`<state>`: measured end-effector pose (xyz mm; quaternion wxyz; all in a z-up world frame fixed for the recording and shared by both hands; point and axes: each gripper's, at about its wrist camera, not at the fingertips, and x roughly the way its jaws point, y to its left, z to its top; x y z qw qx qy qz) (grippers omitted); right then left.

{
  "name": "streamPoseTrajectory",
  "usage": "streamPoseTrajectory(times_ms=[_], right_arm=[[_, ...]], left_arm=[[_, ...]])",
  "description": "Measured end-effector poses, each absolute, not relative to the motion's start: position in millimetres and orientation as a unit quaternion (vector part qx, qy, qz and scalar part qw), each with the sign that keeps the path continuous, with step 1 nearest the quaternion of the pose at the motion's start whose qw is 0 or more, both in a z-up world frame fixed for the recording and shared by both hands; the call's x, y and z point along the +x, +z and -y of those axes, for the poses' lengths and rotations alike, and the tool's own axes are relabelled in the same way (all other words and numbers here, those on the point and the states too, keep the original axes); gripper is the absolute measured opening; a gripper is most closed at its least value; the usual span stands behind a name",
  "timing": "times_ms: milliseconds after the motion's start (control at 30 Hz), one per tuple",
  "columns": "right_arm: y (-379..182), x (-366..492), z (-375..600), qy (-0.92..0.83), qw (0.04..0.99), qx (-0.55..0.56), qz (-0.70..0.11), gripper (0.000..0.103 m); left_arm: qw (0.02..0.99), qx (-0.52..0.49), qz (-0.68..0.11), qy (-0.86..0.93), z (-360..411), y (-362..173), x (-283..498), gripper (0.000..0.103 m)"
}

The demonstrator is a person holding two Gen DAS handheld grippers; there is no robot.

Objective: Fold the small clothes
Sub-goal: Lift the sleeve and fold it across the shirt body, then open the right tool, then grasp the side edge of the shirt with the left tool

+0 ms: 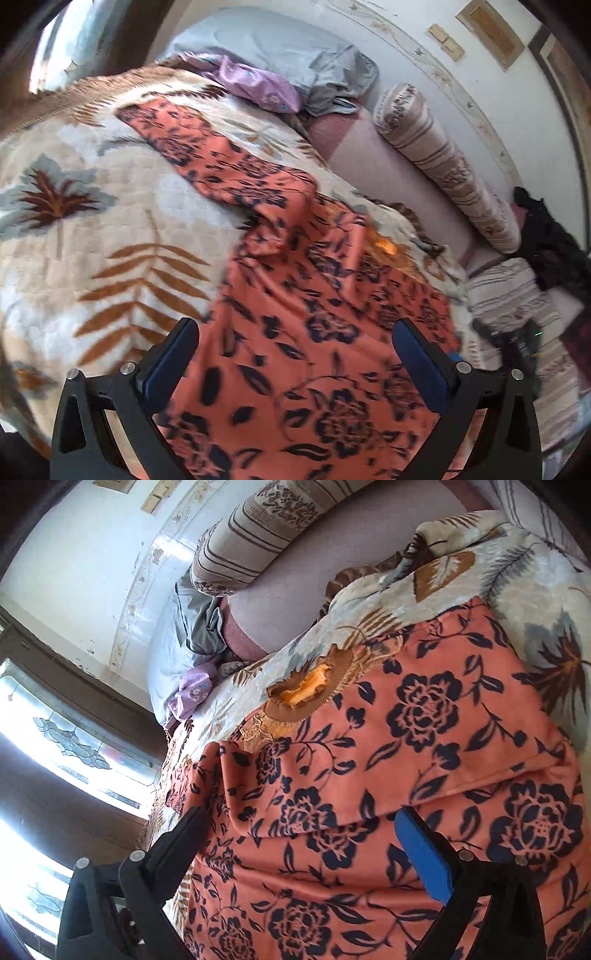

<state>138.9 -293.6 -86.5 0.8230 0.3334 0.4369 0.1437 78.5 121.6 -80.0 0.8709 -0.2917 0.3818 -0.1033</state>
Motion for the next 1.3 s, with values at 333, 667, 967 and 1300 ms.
streamPoseTrajectory(times_ms=[333,667,967,1300], right_arm=[[-125,109,323,0.181,0.818,0.36,-0.411,0.102],[-126,106,320,0.188,0.823,0.356,-0.4,0.102],[-127,106,322,0.187,0.82,0.363,-0.4,0.102],[-127,107,320,0.186,0.824,0.355,-0.4,0.102]], left_arm=[[0.808,-0.332,-0.47,-0.128,-65,-97,217,0.103],[0.772,-0.383,-0.499,-0.089,-62,-133,258,0.1],[0.783,-0.335,-0.523,-0.041,-59,-142,269,0.057],[0.841,-0.273,-0.467,-0.008,-66,-104,235,0.008]])
